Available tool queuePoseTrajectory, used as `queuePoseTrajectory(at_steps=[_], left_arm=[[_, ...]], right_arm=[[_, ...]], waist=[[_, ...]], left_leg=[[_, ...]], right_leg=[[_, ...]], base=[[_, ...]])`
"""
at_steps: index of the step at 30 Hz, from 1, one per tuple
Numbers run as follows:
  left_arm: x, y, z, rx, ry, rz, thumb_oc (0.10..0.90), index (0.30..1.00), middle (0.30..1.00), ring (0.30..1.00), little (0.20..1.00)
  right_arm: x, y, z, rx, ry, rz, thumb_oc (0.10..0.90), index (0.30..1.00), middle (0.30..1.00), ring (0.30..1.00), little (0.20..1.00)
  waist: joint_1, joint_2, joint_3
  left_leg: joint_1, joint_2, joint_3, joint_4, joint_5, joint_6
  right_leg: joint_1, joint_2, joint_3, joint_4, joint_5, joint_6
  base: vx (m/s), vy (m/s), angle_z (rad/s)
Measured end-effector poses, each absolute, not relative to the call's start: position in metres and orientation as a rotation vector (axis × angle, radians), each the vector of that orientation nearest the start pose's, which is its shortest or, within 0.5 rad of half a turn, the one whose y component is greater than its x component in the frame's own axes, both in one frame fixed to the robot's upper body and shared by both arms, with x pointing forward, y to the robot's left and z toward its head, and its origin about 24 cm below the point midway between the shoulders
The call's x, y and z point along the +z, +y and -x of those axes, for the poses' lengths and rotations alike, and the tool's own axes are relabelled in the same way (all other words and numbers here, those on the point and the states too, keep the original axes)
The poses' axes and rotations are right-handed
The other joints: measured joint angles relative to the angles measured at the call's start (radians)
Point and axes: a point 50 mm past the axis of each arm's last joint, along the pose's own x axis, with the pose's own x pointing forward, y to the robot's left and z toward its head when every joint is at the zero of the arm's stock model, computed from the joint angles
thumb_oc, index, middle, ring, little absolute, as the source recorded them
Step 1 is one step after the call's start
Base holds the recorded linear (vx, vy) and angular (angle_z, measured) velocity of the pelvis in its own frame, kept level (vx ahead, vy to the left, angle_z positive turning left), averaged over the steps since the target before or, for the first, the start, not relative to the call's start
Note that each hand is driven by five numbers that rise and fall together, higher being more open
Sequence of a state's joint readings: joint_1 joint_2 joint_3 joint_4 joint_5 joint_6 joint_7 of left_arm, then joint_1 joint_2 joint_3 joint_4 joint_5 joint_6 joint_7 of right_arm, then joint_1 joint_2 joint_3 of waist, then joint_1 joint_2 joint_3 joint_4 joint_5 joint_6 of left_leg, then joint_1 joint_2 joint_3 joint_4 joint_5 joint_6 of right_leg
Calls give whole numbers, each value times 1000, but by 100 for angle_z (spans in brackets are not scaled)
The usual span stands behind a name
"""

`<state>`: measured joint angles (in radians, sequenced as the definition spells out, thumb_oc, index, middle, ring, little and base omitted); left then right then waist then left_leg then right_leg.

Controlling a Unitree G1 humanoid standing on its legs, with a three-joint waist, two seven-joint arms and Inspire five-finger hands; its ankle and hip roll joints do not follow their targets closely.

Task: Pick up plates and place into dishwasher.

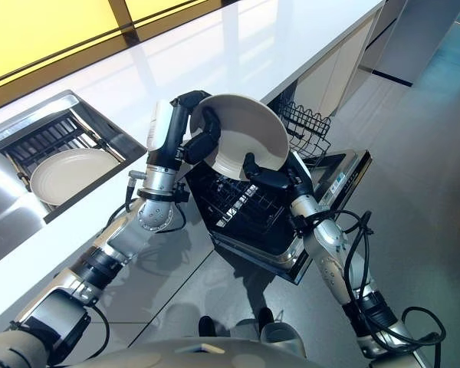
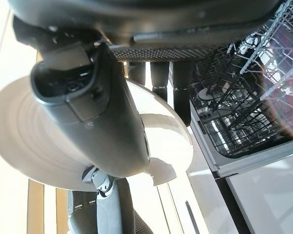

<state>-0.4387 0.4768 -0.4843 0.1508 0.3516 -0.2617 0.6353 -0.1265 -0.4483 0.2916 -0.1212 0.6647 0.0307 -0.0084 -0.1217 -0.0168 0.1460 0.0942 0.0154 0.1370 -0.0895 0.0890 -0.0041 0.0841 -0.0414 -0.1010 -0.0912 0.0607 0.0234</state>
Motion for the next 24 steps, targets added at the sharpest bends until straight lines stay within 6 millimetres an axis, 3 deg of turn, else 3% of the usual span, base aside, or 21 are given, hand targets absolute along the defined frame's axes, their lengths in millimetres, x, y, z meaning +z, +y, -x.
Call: queuePoseTrajectory(at_steps=[2,11,24], left_arm=[[132,123,-298,44,-738,-682,800,900,900,900,900],[121,123,-290,-67,-623,-618,800,900,900,900,900],[100,152,-269,-29,-454,-426,800,900,900,900,900]], right_arm=[[86,-146,-265,354,-35,-205,100,300,300,300,200],[72,-156,-259,300,8,-188,100,300,300,300,200],[45,-171,-236,249,104,-117,100,300,300,300,200]], waist=[[0,0,0],[8,1,0],[30,20,3]], left_leg=[[0,0,0,0,0,0],[2,1,-4,0,0,-1],[-2,0,-18,-3,-2,-1]], right_leg=[[0,0,0,0,0,-1],[5,-1,-6,0,-2,2],[8,-2,-22,-5,-4,4]], base=[[0,0,0],[-19,-10,1],[-9,-9,2]])
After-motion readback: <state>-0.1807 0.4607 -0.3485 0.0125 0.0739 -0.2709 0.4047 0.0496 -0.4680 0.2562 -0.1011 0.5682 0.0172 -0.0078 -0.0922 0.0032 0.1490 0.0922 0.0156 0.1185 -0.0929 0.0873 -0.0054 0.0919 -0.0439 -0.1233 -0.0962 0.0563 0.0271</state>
